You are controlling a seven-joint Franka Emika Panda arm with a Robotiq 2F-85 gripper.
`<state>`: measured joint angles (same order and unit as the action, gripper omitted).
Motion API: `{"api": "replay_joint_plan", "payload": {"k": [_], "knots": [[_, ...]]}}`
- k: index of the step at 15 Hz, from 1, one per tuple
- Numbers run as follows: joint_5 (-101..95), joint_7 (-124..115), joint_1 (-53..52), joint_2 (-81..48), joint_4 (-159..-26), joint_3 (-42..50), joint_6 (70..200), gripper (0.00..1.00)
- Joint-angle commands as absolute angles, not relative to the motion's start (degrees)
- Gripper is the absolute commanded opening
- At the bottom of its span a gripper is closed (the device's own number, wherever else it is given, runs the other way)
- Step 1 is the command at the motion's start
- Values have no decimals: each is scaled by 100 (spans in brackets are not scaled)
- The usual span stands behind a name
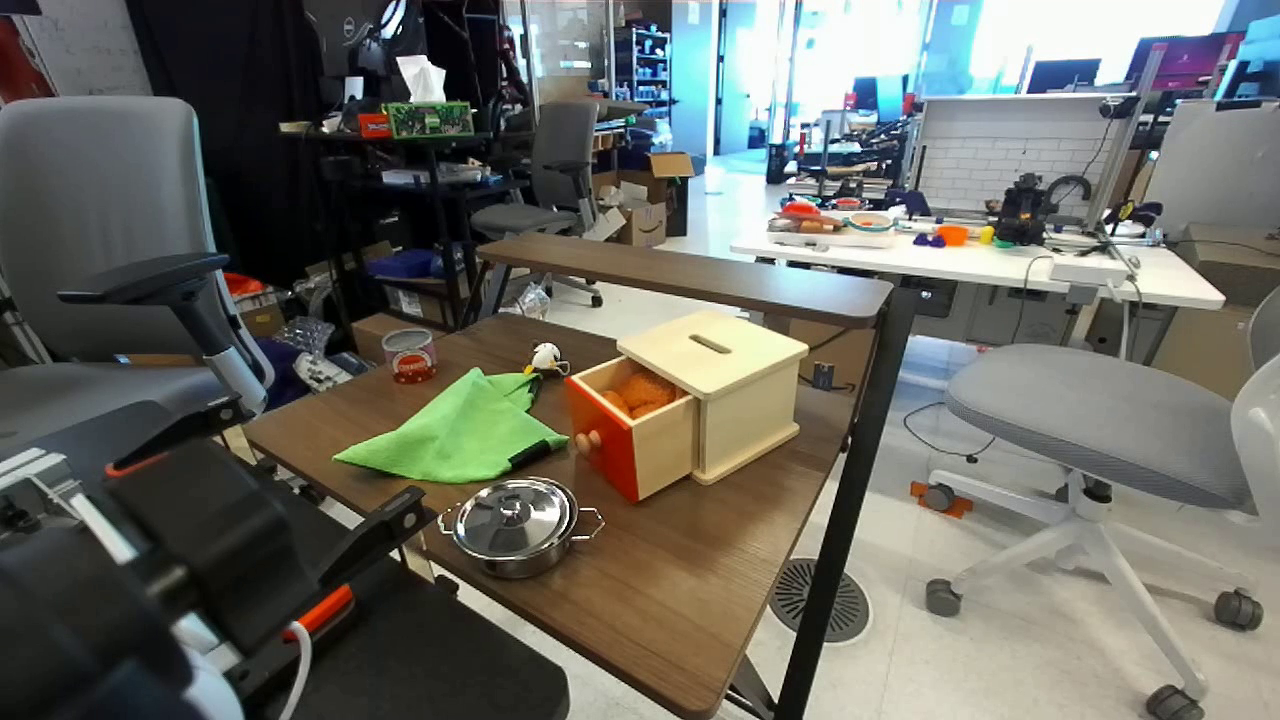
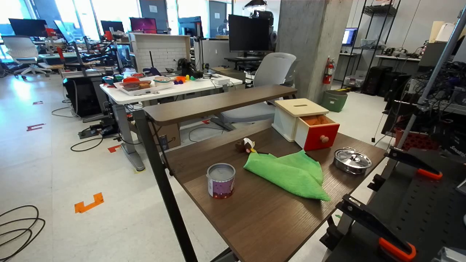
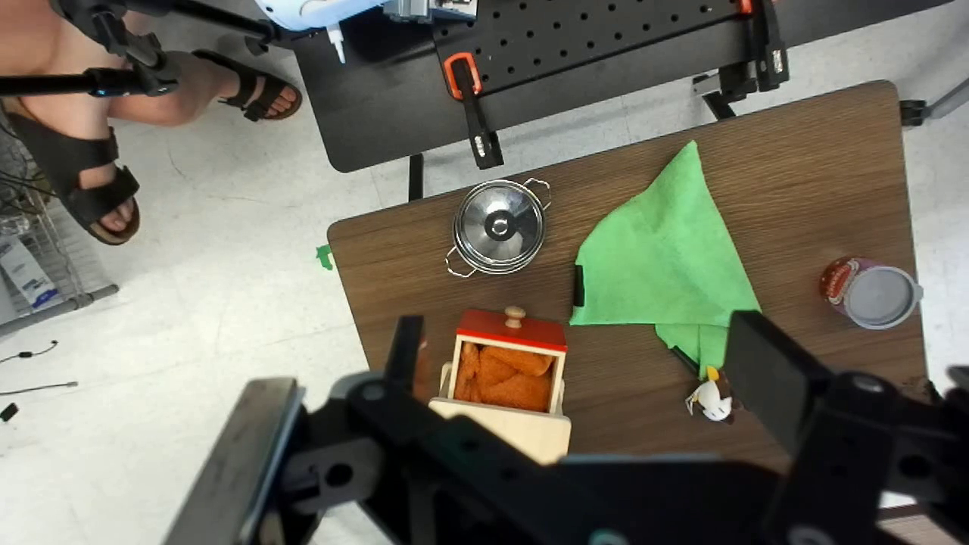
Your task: Close the chest drawer
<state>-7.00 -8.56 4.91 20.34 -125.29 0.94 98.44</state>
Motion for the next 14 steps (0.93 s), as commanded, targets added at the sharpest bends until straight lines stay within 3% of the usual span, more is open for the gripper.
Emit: {"api": "replay_joint_plan", "payload": {"k": [1, 4, 14], "knots": [[-707, -859, 466, 2030, -12515, 116, 9828, 100], [-744, -946, 484, 2101, -12574, 107, 10008, 100], [-741, -1813, 677, 1345, -13585, 336, 12446, 100]]}}
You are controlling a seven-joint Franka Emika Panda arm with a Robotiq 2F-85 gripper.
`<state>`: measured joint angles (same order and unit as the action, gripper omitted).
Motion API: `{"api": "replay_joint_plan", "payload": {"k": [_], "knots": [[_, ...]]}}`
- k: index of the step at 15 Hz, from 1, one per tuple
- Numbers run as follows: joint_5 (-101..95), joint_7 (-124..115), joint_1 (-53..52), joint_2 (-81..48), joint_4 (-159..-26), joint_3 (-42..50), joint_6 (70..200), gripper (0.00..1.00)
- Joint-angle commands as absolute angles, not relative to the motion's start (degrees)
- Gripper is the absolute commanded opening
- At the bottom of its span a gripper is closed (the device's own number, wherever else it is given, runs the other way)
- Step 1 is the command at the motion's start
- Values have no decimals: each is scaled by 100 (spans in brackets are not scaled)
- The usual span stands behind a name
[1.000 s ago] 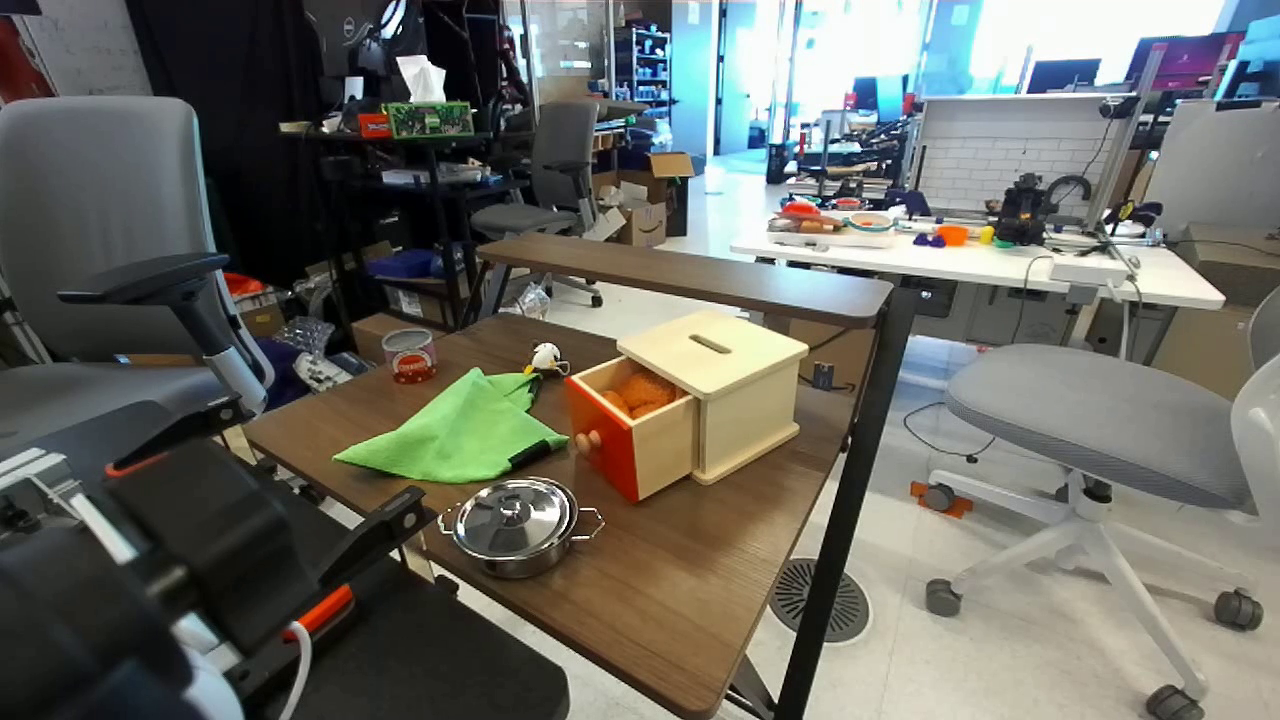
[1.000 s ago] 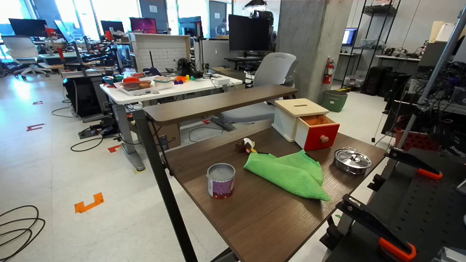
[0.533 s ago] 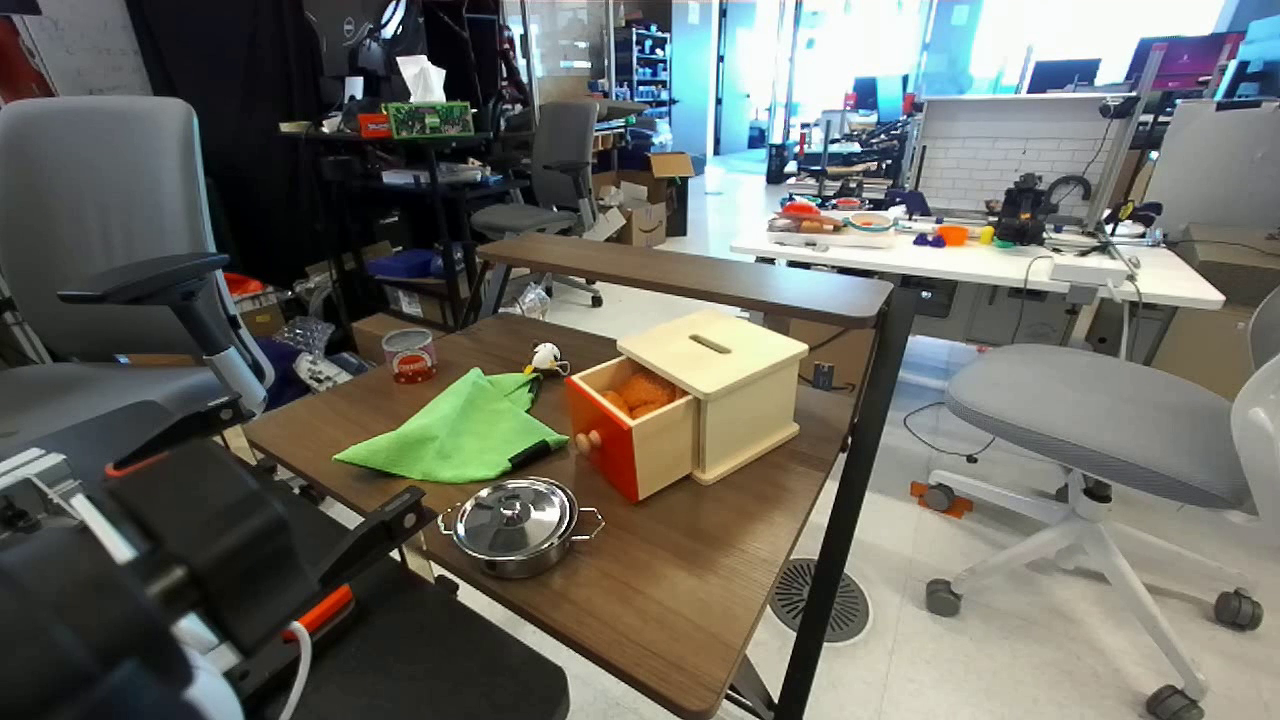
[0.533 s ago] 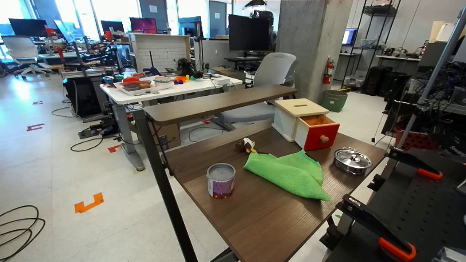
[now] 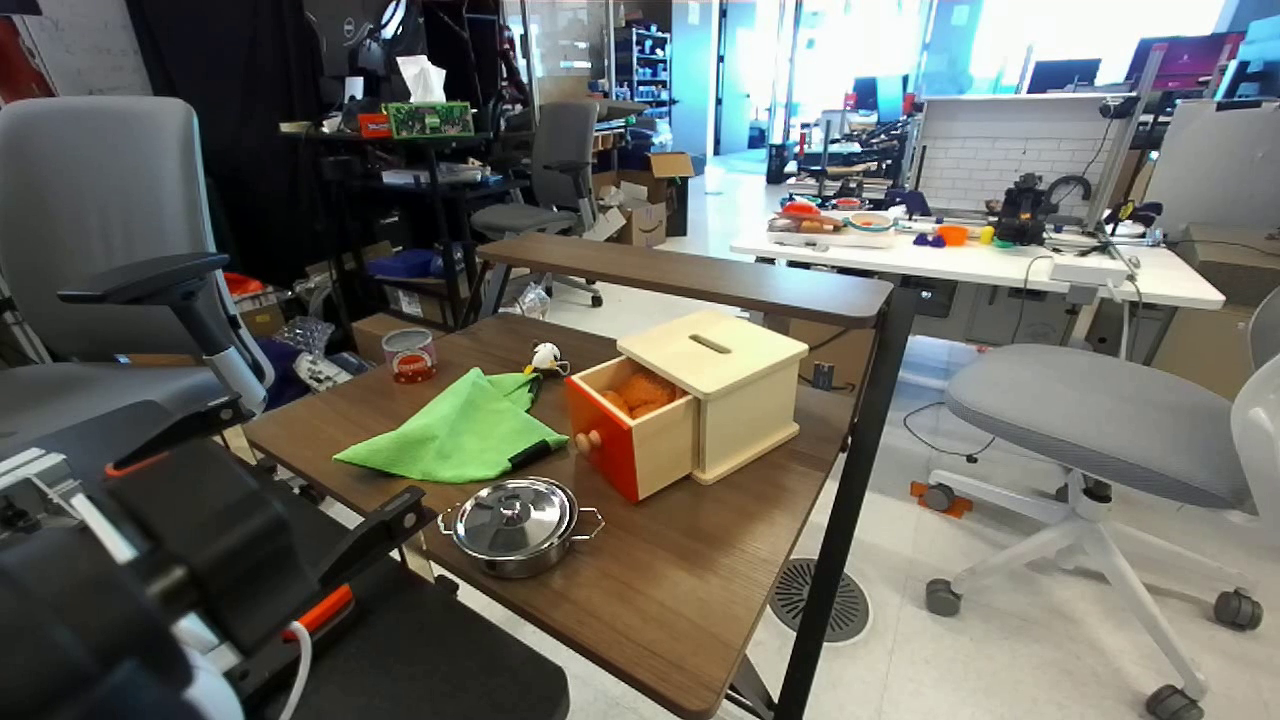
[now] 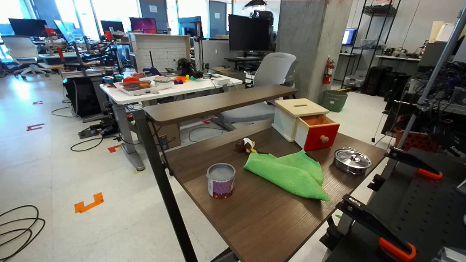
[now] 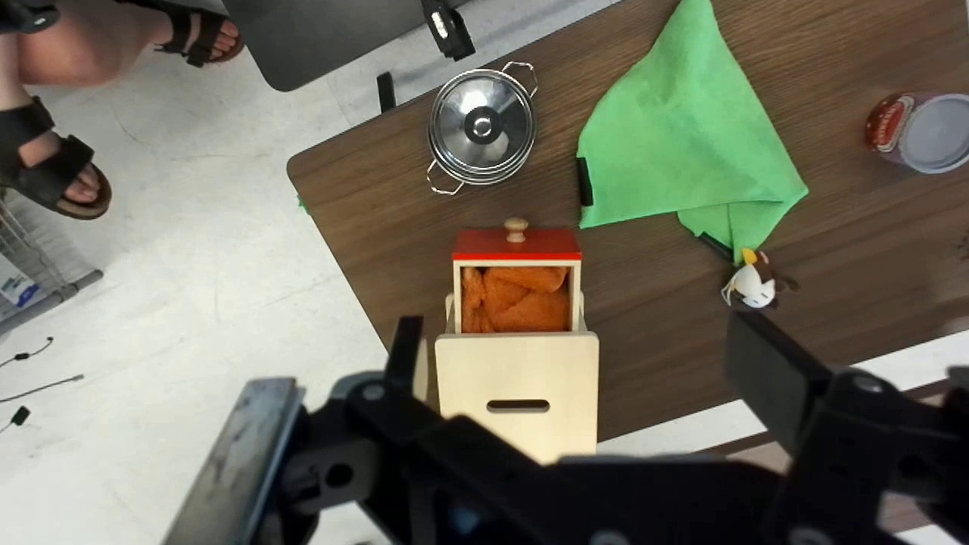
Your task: Close the chest drawer
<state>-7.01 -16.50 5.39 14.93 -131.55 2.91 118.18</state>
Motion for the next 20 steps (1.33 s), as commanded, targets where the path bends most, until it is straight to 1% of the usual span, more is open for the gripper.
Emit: {"api": "replay_joint_plan", "payload": {"k": [1, 7, 9, 13, 14, 17, 20], "knots": [[-750, -1839, 716, 1248, -13769, 367, 12715, 100], [-681, -1866, 818, 532, -14502, 524, 14097, 100], [-818, -1957, 859, 149, -14655, 585, 14894, 100], [-1771, -2781, 885, -694, -14461, 854, 15836, 100], [-1279, -2319, 779, -313, -14653, 812, 15477, 100], [-1540, -2588, 709, -686, -14527, 991, 15743, 100], [-1554, -2602, 704, -709, -14474, 996, 15743, 100]]}}
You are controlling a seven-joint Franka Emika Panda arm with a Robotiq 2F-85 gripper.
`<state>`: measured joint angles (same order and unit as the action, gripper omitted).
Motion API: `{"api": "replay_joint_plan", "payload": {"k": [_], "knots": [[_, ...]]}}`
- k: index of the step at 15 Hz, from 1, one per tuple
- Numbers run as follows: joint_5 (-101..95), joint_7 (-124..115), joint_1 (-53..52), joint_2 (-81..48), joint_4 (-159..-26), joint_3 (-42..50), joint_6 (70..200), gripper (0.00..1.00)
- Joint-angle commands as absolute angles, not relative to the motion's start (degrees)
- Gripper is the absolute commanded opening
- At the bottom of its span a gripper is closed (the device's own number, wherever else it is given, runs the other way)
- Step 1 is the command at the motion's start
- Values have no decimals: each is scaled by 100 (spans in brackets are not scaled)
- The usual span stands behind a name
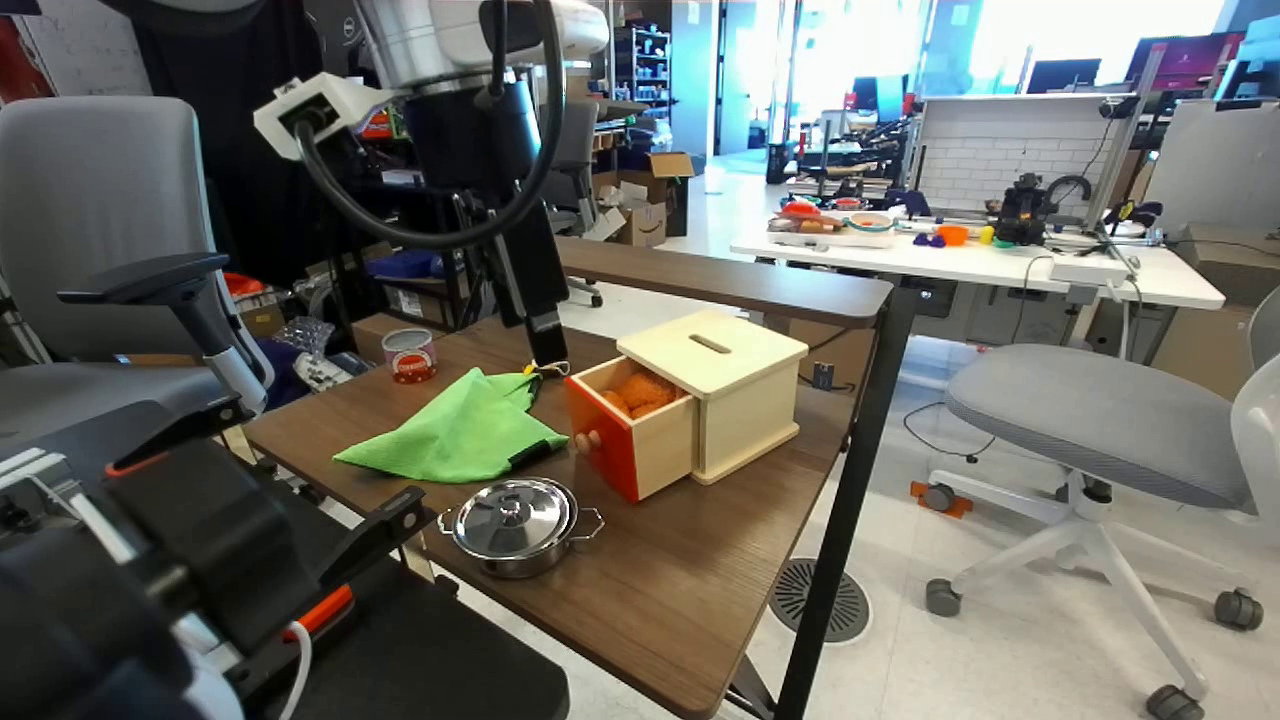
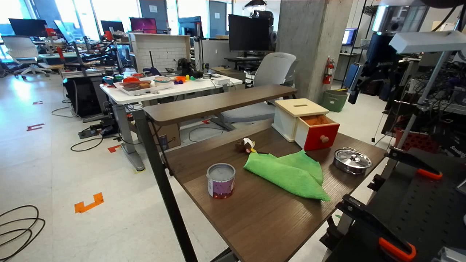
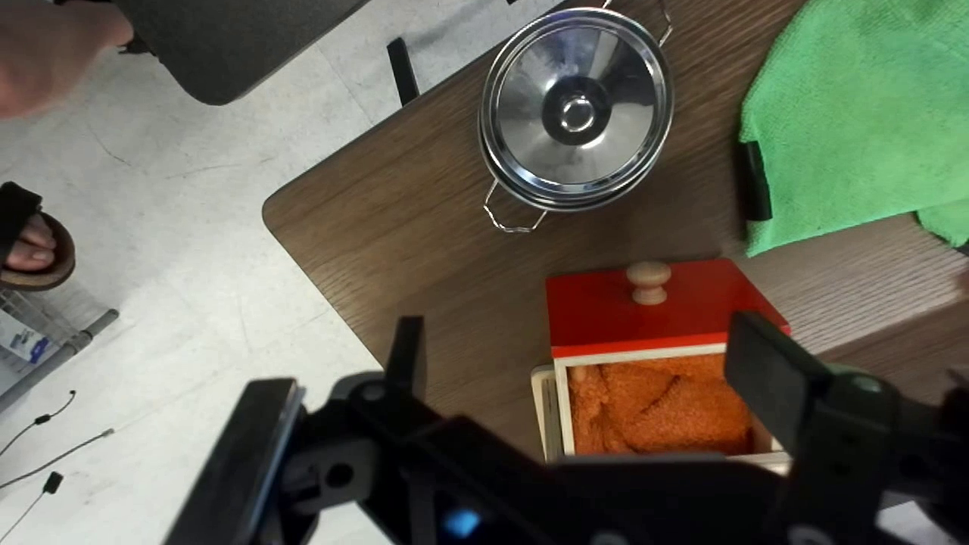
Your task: Close the chest drawer
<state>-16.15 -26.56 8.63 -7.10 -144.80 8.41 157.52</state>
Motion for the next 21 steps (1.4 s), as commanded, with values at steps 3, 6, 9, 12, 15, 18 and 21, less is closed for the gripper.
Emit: {"api": "replay_joint_plan", "payload": {"k": [3, 6, 9, 12, 15, 18, 21], "knots": [[-1461, -2565, 706, -895, -14429, 999, 15962, 100], [-1273, -2502, 700, -1252, -14294, 980, 16115, 100], [-1037, -2434, 637, -1706, -14149, 994, 16431, 100], [-578, -2203, 569, -2177, -14003, 917, 16838, 100], [-194, -1966, 483, -2585, -13846, 864, 17243, 100], [106, -1781, 463, -3022, -13592, 769, 17665, 100], [302, -1577, 520, -3317, -13335, 645, 17786, 100]]}}
